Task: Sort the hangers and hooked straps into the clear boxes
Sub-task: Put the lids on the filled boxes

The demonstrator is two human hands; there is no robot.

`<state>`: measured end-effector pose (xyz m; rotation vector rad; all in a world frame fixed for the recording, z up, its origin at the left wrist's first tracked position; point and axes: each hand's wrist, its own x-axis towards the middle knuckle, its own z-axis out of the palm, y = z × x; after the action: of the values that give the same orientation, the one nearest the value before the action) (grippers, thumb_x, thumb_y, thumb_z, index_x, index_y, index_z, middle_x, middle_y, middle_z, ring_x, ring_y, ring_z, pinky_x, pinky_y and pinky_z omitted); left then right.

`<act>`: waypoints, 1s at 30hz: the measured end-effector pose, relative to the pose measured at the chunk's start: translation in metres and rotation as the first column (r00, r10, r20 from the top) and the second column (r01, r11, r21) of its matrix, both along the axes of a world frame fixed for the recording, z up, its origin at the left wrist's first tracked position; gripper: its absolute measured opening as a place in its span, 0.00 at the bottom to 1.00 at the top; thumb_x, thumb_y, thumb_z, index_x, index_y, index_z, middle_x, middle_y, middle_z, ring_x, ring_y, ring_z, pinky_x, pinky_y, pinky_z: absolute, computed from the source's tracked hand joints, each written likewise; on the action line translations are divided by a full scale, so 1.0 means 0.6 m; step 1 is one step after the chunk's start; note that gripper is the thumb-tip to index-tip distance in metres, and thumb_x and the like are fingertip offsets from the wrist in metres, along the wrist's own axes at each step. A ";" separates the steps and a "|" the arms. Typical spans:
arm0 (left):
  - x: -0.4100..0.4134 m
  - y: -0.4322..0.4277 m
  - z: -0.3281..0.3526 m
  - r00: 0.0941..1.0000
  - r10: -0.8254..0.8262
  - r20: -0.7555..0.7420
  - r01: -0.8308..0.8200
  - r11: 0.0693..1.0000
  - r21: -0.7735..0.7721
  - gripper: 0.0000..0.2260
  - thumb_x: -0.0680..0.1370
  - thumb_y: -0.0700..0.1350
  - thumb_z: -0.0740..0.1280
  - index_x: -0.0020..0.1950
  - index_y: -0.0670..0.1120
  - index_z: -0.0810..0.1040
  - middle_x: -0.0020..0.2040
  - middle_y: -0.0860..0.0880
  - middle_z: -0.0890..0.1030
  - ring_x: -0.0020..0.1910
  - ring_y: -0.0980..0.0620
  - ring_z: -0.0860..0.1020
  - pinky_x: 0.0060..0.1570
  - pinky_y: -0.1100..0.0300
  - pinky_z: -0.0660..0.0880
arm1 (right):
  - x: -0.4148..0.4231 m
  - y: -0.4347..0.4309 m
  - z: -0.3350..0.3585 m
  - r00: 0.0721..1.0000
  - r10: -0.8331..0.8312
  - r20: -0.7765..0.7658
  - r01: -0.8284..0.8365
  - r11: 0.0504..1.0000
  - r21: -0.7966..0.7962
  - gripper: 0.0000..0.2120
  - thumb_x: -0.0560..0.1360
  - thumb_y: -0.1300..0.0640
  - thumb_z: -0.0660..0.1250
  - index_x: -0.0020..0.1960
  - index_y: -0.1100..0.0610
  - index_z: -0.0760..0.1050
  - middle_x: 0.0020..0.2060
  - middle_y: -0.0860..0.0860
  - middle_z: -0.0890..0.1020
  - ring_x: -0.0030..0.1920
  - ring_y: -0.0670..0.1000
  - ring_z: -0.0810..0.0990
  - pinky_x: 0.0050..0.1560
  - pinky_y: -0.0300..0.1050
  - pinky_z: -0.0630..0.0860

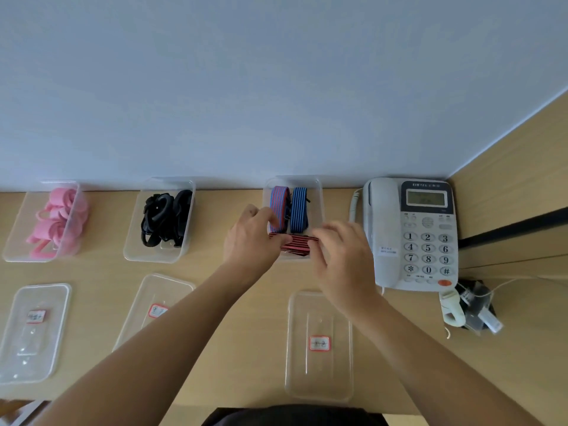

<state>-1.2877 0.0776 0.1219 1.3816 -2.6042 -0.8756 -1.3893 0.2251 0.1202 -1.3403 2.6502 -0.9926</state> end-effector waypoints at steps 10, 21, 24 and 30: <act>0.145 0.050 -0.030 0.965 0.105 -0.240 -0.088 0.993 0.079 0.11 0.78 0.54 0.73 0.58 0.53 0.82 0.51 0.59 0.78 0.44 0.62 0.78 0.43 0.72 0.68 | 0.176 0.121 -0.036 0.991 -0.122 0.057 0.063 0.790 0.609 0.36 0.77 0.32 0.59 0.78 0.49 0.62 0.76 0.64 0.59 0.75 0.67 0.61 0.69 0.64 0.66; 0.214 0.036 -0.010 0.932 0.275 -0.234 -0.168 0.904 0.393 0.04 0.79 0.53 0.71 0.53 0.57 0.82 0.47 0.61 0.83 0.44 0.62 0.80 0.48 0.53 0.80 | 0.244 0.108 -0.015 0.994 -0.095 0.060 0.039 0.791 0.610 0.38 0.72 0.34 0.61 0.77 0.49 0.64 0.79 0.59 0.59 0.76 0.63 0.60 0.67 0.64 0.66; 0.202 0.022 0.006 0.916 0.319 -0.244 -0.177 0.867 0.466 0.06 0.80 0.53 0.71 0.55 0.56 0.83 0.49 0.58 0.84 0.49 0.52 0.83 0.54 0.48 0.82 | 0.220 0.072 0.012 0.993 -0.118 -0.018 0.112 0.870 0.480 0.36 0.70 0.34 0.60 0.74 0.50 0.66 0.76 0.58 0.64 0.73 0.63 0.64 0.64 0.65 0.69; 0.119 -0.013 0.031 0.892 0.370 -0.261 -0.147 0.782 0.606 0.14 0.80 0.54 0.71 0.61 0.49 0.84 0.53 0.53 0.85 0.51 0.50 0.84 0.57 0.47 0.83 | 0.110 -0.060 0.033 0.996 -0.086 -0.039 0.094 0.852 0.515 0.40 0.72 0.30 0.53 0.79 0.48 0.59 0.78 0.58 0.58 0.76 0.64 0.56 0.68 0.65 0.63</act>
<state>-1.2160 0.0699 0.1405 1.4553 -1.8667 -1.7675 -1.3232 0.1893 0.1398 -1.1035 2.7198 -0.2232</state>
